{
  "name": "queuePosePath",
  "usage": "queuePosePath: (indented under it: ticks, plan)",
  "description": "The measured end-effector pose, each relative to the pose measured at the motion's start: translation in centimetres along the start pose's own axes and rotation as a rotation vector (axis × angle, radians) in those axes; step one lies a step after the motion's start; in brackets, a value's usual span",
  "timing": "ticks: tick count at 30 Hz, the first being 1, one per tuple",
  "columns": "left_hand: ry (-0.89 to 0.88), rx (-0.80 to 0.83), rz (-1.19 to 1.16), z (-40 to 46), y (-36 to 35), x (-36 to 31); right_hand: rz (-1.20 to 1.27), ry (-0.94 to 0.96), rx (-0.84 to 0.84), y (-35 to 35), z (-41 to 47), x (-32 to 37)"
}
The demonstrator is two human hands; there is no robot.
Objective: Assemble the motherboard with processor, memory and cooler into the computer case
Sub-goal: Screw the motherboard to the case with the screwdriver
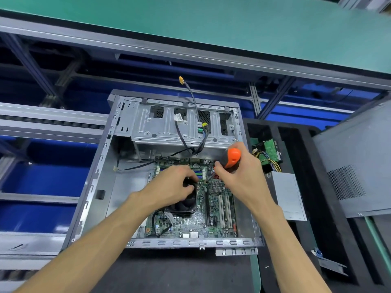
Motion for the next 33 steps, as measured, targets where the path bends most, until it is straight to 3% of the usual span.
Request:
queuePosePath:
  ticks: [33]
  plan:
    - [0.017, 0.005, -0.011, 0.1, -0.1, 0.2, -0.074, -0.062, 0.062, -1.3, 0.8, -0.8]
Point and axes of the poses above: each hand's wrist, its own z-axis towards the middle knuckle, its own y-axis out of the back of the hand, x = y × z, the point moved 7 cm from there along z, towards the middle knuckle, and after that the axes turned 12 degrees about x, right-handed, at the moved point
